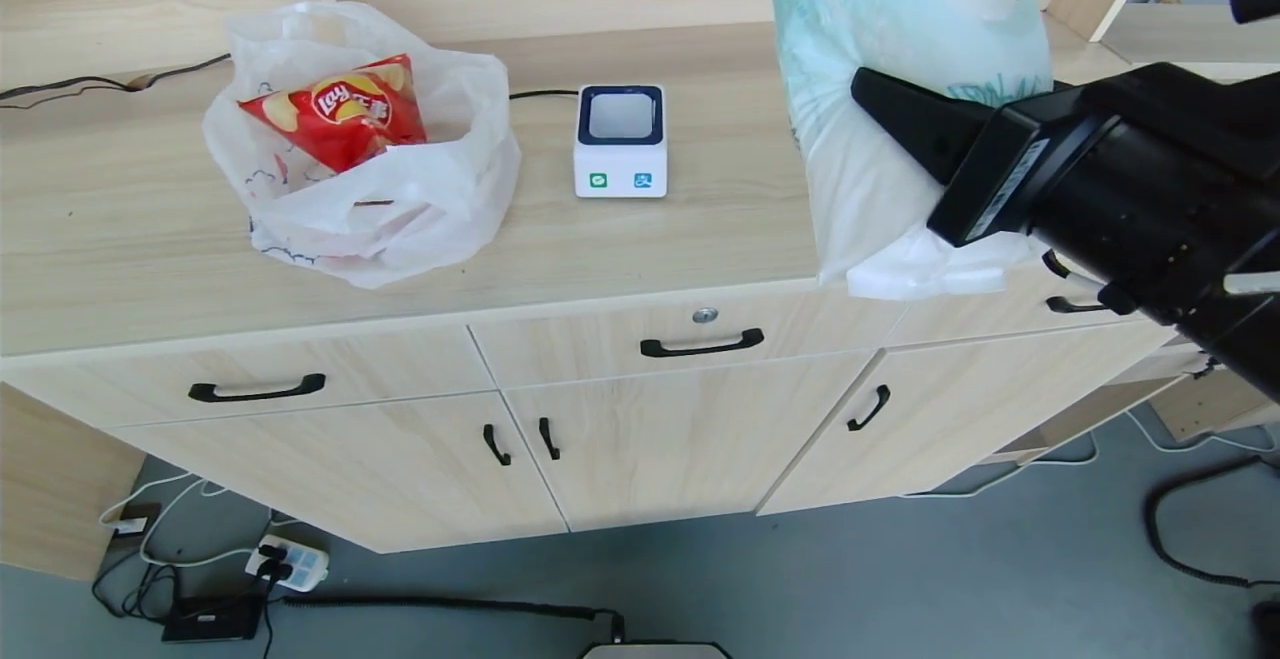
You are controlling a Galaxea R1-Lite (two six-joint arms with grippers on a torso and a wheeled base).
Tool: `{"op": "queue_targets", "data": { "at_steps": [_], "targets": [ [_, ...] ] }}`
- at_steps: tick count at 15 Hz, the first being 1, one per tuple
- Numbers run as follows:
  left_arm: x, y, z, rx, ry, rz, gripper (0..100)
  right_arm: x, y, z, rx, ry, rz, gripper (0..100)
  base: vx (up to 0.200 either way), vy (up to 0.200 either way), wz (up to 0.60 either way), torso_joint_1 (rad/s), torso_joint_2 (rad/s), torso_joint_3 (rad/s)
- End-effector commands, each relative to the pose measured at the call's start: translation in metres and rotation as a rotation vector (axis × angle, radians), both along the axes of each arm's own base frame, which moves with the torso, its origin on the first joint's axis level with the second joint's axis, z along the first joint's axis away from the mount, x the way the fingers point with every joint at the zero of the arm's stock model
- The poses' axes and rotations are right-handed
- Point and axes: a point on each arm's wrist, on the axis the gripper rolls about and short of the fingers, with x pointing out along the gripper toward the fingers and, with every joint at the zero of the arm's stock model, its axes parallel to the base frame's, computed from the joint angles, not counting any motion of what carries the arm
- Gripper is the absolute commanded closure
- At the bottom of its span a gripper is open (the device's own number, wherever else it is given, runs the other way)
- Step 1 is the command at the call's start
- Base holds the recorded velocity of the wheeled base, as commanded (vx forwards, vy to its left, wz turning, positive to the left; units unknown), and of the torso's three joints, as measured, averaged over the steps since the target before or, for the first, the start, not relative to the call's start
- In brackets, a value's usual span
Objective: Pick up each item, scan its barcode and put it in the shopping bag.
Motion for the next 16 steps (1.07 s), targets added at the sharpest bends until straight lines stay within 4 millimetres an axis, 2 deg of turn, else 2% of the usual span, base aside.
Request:
{"op": "queue_targets", "data": {
  "at_steps": [1, 4, 7, 13, 16],
  "targets": [
    [0.0001, 0.0000, 0.0002, -0.001, 0.000, 0.002, 0, -0.0044, -0.0047, 0.0014, 0.006, -0.008, -0.002, 100, 0.000, 0.200, 0.00, -0.002, 0.00, 0.002],
    [0.0001, 0.0000, 0.0002, 0.002, 0.000, 0.001, 0, -0.0044, -0.0048, 0.0027, 0.011, -0.011, -0.001, 100, 0.000, 0.200, 0.00, 0.007, 0.01, -0.001],
    [0.0001, 0.0000, 0.0002, 0.002, 0.000, 0.001, 0, -0.0063, -0.0066, -0.0012, 0.002, -0.002, -0.001, 100, 0.200, 0.200, 0.00, -0.002, 0.00, 0.001],
    [0.0001, 0.0000, 0.0002, 0.002, 0.000, 0.001, 0, -0.0071, -0.0098, 0.0014, 0.026, -0.001, -0.003, 100, 0.200, 0.000, 0.00, 0.006, 0.00, 0.005],
    [0.0000, 0.0000, 0.0003, 0.002, -0.003, 0.001, 0, -0.0014, -0.0091, -0.0001, 0.018, 0.005, -0.004, 100, 0.000, 0.000, 0.00, 0.000, 0.00, 0.000]
  ]
}}
